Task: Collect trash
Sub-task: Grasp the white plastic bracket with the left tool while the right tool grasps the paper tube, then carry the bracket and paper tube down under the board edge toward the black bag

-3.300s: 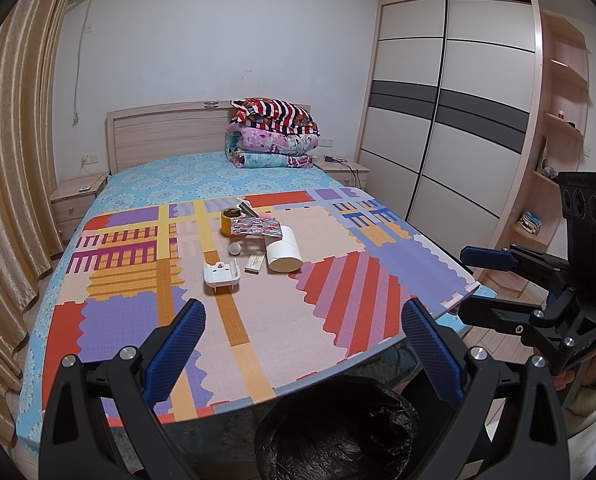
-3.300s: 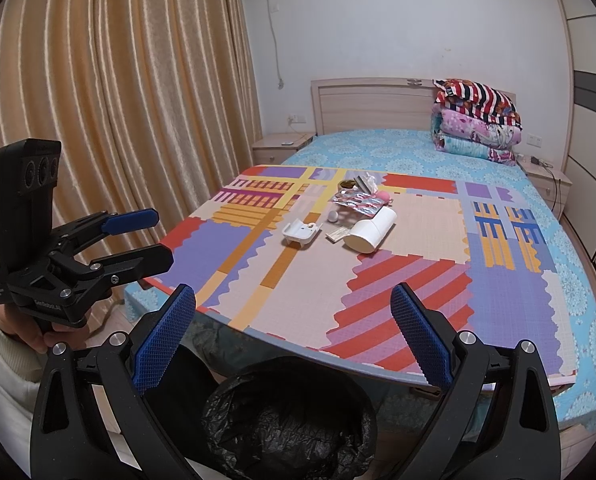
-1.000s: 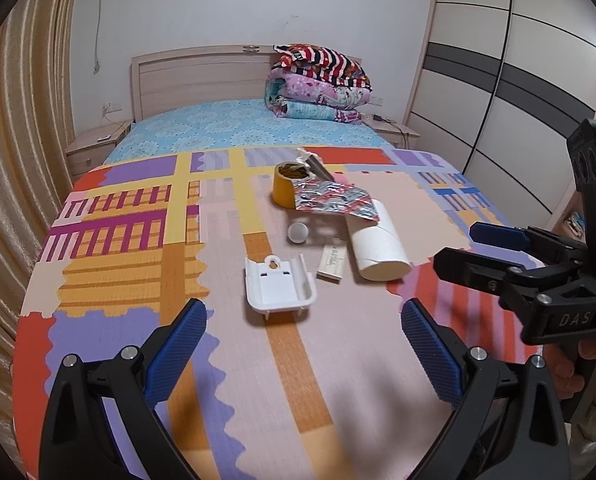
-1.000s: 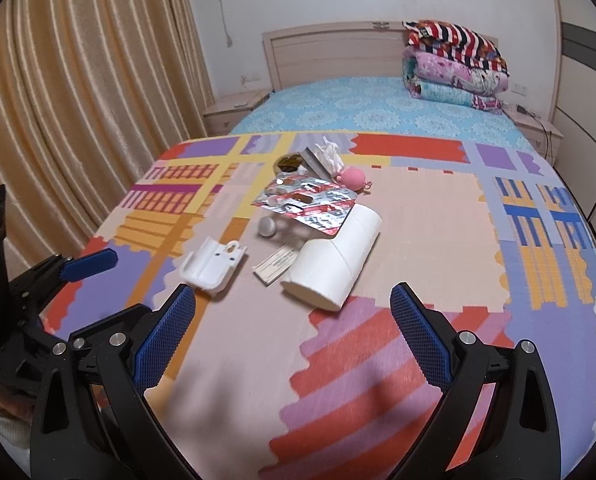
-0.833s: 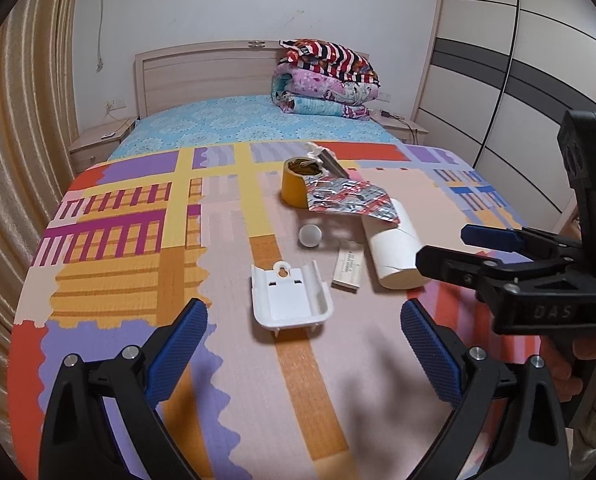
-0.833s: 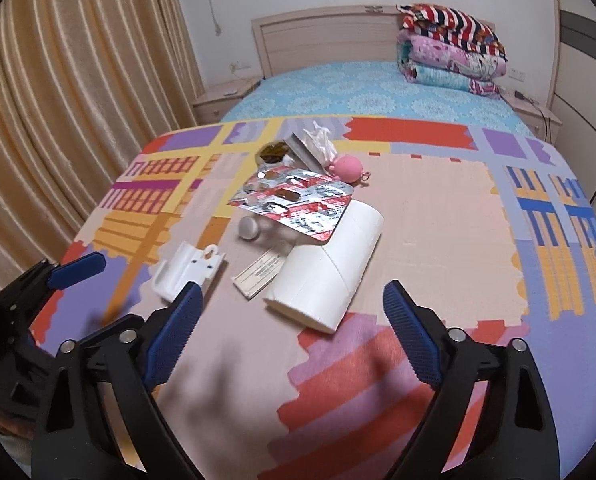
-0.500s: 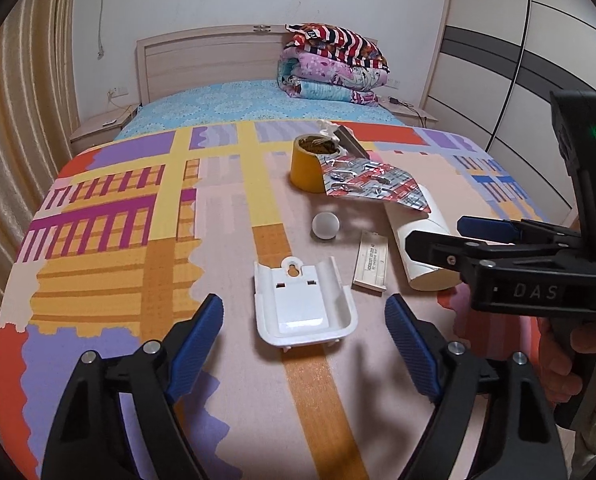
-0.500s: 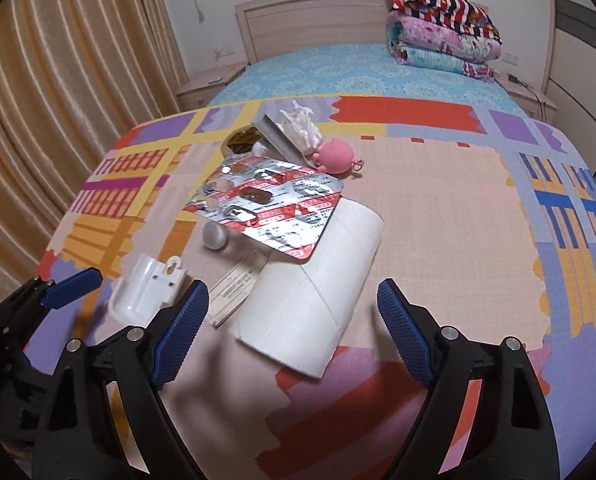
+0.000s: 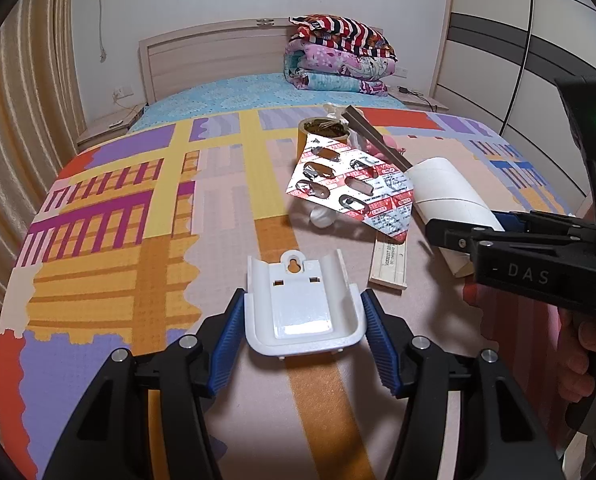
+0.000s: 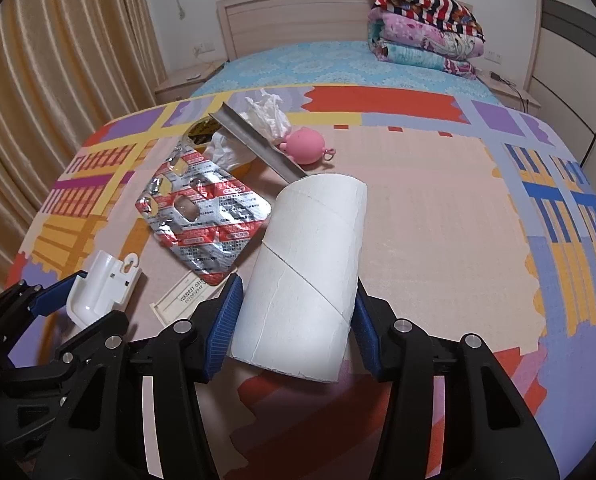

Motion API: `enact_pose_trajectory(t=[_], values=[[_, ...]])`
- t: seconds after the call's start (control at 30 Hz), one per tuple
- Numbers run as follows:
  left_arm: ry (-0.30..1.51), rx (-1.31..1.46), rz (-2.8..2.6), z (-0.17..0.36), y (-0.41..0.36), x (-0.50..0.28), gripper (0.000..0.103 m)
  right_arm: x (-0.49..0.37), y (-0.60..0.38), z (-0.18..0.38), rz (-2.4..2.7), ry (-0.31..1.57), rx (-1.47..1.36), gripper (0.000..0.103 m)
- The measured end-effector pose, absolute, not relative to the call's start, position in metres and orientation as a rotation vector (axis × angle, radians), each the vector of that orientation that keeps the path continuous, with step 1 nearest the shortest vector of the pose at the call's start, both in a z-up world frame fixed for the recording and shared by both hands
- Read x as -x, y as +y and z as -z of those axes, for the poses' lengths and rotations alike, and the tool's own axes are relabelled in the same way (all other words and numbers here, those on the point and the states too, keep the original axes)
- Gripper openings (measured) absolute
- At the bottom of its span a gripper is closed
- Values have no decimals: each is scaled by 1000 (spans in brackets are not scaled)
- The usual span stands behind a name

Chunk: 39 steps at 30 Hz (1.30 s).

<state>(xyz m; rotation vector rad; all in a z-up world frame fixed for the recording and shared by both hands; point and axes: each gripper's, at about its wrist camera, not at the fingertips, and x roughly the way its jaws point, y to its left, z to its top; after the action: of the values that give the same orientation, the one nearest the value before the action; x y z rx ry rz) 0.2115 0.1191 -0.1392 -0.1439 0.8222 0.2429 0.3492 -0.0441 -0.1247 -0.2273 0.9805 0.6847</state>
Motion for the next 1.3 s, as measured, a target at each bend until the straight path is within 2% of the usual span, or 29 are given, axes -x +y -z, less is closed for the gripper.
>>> enact_pose_trajectory(t=[0.37, 1.3], values=[[794, 148, -248, 126, 112, -189, 55, -336, -66, 113, -687, 974, 188, 46], [711, 95, -167, 82, 33, -91, 55, -227, -154, 64, -806, 880, 166, 46]])
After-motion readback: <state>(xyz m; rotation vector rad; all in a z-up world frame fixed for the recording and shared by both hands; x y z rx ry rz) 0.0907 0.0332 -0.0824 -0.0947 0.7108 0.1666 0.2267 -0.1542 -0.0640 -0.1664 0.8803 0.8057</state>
